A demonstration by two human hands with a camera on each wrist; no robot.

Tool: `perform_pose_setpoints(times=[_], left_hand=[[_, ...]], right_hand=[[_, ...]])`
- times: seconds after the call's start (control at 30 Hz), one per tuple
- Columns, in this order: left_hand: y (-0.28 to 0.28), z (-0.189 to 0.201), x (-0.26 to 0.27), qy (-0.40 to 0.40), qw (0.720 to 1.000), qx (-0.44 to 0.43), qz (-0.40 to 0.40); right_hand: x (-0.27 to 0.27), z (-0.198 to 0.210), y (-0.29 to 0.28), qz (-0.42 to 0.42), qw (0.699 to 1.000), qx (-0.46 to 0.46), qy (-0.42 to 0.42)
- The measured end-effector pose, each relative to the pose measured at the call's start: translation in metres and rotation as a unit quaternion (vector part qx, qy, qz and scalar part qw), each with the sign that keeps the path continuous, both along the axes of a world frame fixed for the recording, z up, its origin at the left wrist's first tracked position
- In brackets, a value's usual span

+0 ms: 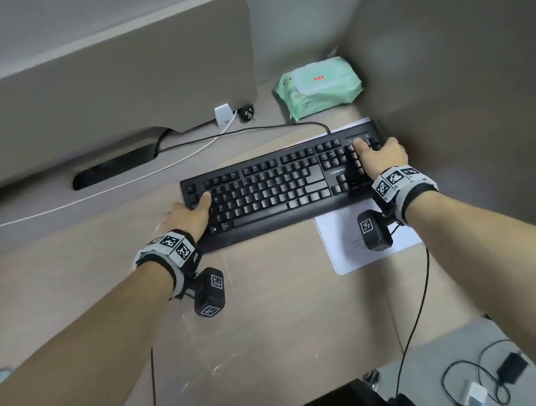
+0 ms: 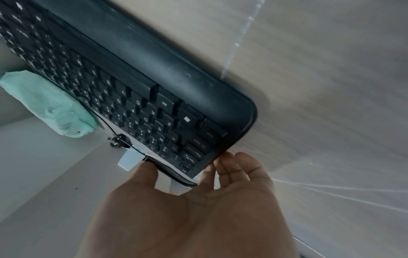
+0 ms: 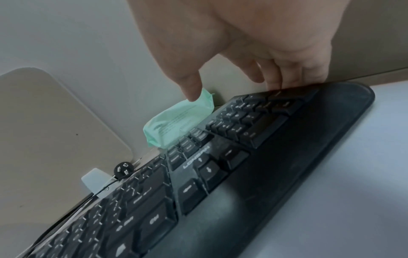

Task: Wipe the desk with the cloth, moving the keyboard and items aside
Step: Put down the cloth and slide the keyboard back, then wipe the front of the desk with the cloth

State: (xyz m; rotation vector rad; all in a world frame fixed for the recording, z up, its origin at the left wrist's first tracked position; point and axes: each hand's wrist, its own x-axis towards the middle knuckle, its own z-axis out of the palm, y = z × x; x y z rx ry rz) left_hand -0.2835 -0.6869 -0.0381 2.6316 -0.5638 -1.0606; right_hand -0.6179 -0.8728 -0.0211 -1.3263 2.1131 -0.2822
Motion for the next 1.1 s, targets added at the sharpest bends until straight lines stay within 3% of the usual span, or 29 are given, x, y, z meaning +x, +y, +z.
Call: perform_pose_setpoints(times=[0.27, 0.53, 0.9, 1.1], left_hand=[[0.015, 0.024, -0.008, 0.036, 0.998, -0.048, -0.032], [0.096, 0.043, 0.053, -0.032, 0.996, -0.067, -0.050], [0.318, 0.047, 0.260, -0.119, 0.993, 0.015, 0.025], [0.429, 0.033, 0.321, -0.112, 0.991, 0.056, 0.049]], right_hand=[[0.028, 0.005, 0.029, 0.100, 0.991, -0.031, 0.078], [0.149, 0.030, 0.108, 0.251, 0.965, -0.079, -0.006], [0.359, 0.029, 0.329, 0.532, 0.844, -0.033, -0.062], [0.450, 0.022, 0.432, 0.640, 0.767, 0.023, -0.039]])
